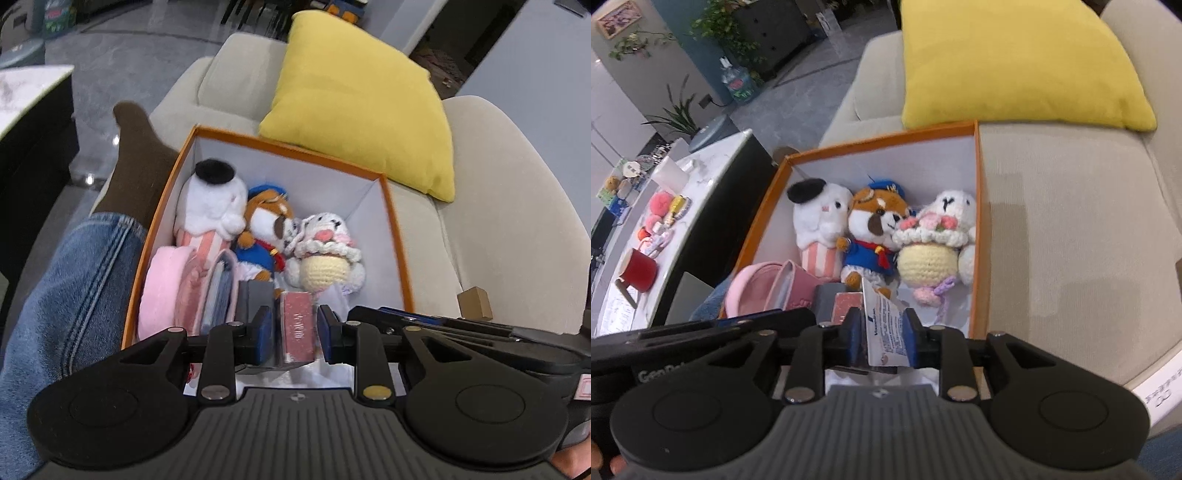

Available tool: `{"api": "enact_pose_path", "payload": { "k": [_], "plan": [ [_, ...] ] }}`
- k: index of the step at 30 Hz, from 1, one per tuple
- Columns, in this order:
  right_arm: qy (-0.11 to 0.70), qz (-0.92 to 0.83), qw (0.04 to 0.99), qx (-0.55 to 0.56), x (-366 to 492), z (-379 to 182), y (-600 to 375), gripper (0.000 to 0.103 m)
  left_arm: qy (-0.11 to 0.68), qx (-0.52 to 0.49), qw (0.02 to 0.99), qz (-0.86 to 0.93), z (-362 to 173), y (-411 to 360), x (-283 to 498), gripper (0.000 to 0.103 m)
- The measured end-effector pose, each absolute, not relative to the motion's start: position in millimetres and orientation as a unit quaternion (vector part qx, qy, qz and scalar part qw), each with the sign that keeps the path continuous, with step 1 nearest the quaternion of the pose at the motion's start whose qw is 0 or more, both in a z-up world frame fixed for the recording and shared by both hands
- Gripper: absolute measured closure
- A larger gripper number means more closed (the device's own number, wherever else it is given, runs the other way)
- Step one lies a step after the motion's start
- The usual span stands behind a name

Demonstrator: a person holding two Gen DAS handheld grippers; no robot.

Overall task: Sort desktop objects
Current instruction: 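Lower both items into the orange box and open both grippers, then move both grippers to the white glasses case and brown cardboard box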

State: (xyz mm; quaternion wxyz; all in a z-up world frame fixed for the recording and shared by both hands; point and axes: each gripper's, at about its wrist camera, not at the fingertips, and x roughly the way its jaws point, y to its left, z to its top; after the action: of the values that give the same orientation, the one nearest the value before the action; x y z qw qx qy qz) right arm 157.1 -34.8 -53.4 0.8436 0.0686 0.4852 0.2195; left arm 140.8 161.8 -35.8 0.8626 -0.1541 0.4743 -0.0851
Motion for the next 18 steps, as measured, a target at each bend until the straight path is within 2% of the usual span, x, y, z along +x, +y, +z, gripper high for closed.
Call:
{"api": "enact_pose_path", "payload": {
  "k": [5,13,18],
  "plan": [
    [0.463,0.229,0.853,0.071,139.3,-32.1,-64.0,0.069,0.458,-0.120,0.874,-0.114,-14.4,133.7,128.6,0.073],
    [0.461,0.205,0.862,0.059,120.0,-14.2,-140.3,0.069,0.442,-0.049,0.876,-0.185,5.9,64.3,112.3,0.072],
    [0.489,0.163,0.856,0.040,120.3,-17.4,-196.0,0.069,0.446,0.006,0.863,-0.238,2.6,13.0,109.3,0.072]
  ]
}}
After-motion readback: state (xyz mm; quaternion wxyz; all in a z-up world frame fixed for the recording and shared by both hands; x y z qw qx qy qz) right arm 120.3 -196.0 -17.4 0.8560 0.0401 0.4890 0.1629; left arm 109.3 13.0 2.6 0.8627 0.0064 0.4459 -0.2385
